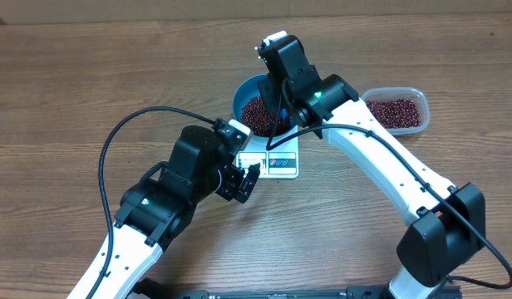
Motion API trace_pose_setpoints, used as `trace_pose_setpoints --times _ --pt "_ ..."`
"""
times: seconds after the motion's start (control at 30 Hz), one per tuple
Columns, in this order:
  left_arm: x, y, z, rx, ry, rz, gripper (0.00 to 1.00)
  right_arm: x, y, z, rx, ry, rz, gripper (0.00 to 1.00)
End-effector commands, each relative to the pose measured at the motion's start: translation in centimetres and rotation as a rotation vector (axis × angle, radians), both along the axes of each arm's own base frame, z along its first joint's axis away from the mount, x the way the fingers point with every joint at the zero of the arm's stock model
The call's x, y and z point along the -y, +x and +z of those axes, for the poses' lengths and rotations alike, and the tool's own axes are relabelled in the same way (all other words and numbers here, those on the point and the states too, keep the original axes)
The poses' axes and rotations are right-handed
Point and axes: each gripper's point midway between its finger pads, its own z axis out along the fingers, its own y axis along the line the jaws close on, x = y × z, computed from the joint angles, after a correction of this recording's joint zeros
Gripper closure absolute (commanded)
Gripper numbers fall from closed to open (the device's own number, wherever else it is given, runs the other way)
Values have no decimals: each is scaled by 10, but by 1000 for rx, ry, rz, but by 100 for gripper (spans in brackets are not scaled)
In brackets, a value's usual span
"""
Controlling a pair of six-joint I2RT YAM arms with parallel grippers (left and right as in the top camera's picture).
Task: Scoop item into bowl and weigh 150g on scale
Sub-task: 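Hold the tilted cup over the bowl, trickling beans in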
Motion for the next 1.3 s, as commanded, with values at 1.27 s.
trace_pose_setpoints --times 1.27 --pt "2 4 10 27 -13 -10 0 1 7 37 92 38 3 96"
